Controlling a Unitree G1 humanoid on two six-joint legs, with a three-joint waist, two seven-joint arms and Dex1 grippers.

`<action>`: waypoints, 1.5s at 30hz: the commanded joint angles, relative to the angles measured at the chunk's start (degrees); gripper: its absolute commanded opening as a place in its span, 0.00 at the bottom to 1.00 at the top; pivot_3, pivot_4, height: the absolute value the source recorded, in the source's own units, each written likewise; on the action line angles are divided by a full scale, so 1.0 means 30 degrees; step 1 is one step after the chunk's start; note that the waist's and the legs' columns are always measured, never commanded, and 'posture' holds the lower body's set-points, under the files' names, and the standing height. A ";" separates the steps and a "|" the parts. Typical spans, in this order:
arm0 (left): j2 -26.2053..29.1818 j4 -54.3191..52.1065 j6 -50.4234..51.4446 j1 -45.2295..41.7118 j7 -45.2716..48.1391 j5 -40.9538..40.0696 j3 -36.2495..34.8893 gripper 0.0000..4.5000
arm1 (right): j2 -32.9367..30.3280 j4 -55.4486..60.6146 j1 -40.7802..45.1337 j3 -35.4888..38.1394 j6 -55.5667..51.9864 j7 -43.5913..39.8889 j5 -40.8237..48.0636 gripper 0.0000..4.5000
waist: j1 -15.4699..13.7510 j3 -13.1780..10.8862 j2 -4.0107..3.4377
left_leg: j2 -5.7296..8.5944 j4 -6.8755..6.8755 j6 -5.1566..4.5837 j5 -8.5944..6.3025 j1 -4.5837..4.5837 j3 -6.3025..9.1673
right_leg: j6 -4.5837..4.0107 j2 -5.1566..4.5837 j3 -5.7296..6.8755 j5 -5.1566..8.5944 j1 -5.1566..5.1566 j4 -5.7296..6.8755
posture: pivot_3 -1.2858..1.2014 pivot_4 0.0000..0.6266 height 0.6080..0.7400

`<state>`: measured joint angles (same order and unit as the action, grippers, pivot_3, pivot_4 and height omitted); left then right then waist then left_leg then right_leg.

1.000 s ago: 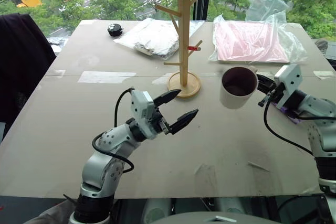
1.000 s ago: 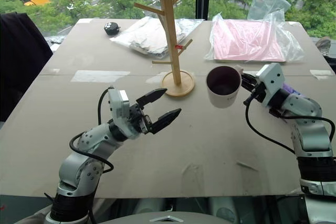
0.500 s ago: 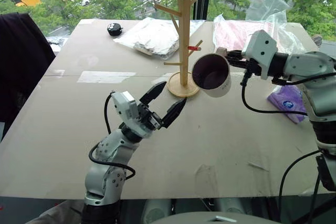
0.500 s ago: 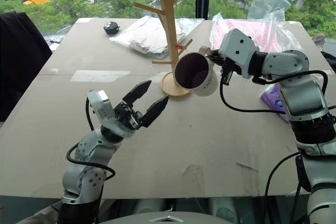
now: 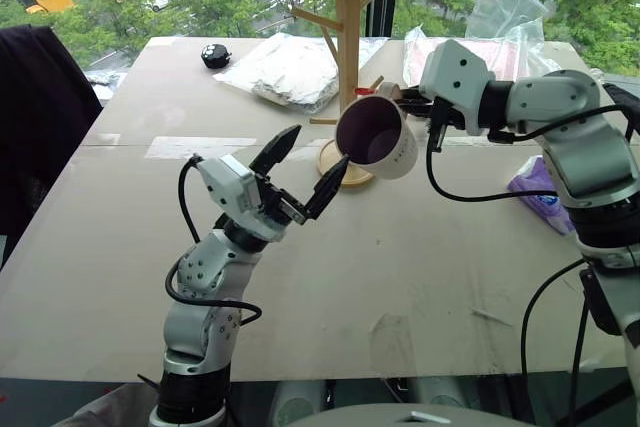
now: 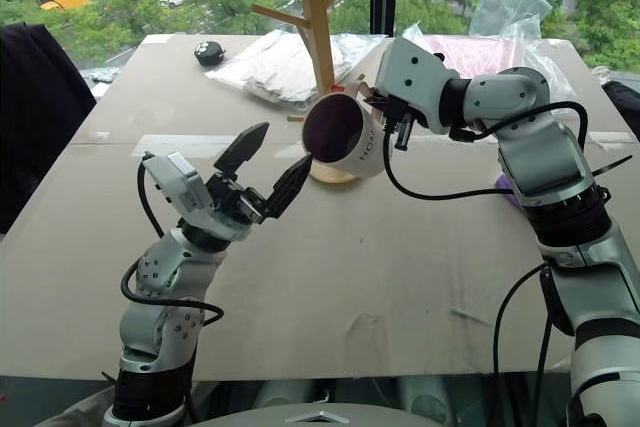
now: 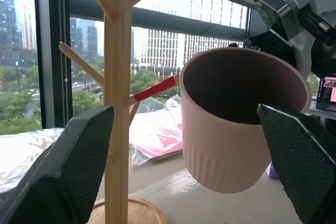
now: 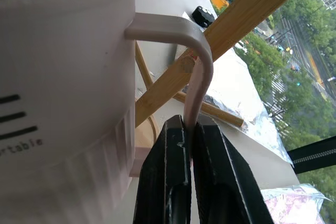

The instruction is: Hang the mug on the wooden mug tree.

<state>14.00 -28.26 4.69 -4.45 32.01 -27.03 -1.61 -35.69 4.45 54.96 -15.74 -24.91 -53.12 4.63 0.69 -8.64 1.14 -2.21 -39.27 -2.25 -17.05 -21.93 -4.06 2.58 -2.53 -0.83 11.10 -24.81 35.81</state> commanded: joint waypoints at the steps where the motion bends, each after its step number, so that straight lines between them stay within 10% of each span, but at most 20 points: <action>1: -0.0031 -0.0182 -0.0203 -0.0255 -0.0092 -0.0014 0.0133 1.00 | 0.0310 -0.0242 0.1069 -0.0078 -0.0209 0.0330 -0.0765 0.00 | -0.0002 0.0000 0.0000 | 0.0000 0.0000 0.0000 0.0000 -0.0003 -0.0001 | -0.0001 0.0000 0.0004 0.0000 0.0000 0.0000 | 0.52 0.24 1.00; 14: 0.0166 -0.0334 -0.0200 0.0186 0.0310 -0.0344 0.0247 1.00 | 0.2066 -0.2353 0.2978 -0.1409 -0.1008 0.0812 -0.2998 0.00 | -0.0004 -0.0003 -0.0005 | -0.0003 0.0004 0.0003 0.0001 -0.0027 -0.0008 | -0.0001 -0.0001 0.0020 -0.0001 -0.0026 0.0003 | 0.52 0.24 1.00; 24: 0.0229 -0.0246 -0.0447 0.0533 0.0700 -0.0442 0.0086 1.00 | 0.1553 -0.2389 0.2575 -0.0306 -0.1319 0.1051 -0.3292 0.99 | 0.0019 -0.0005 -0.0008 | -0.0003 0.0011 0.0004 0.0002 -0.0035 -0.0008 | -0.0001 -0.0006 0.0033 -0.0001 -0.0034 0.0002 | 0.52 0.24 1.00; 32: 0.0491 -0.0006 -0.0726 0.1862 0.0779 0.0218 0.0024 1.00 | -0.0687 0.3252 -0.4312 0.4488 -0.5462 -0.0061 0.0855 0.99 | -0.0219 0.0001 0.0003 | 0.0003 0.0016 0.0000 -0.0003 -0.0081 0.0008 | 0.0002 -0.0044 0.0068 -0.0001 -0.0038 -0.0040 | 0.52 0.24 1.00; 45: 0.3108 0.3229 -0.0823 0.7223 0.1249 0.4153 0.1417 1.00 | 0.3342 0.7043 -2.0222 1.1233 -0.0366 0.1155 0.6432 0.99 | 0.0003 0.0000 0.0016 | -0.0021 0.0058 -0.0009 -0.0010 0.0041 0.0021 | 0.0074 -0.0013 0.0001 0.0053 -0.0012 -0.0007 | 0.52 0.24 1.00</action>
<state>22.93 -18.65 2.85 17.05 35.37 -15.36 2.66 -26.04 22.97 -3.31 16.07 -28.25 -48.40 20.49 0.70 -8.65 1.19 -2.30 -39.10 -2.28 -17.08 -21.81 -3.97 2.82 -2.58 -0.85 11.27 -24.86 35.81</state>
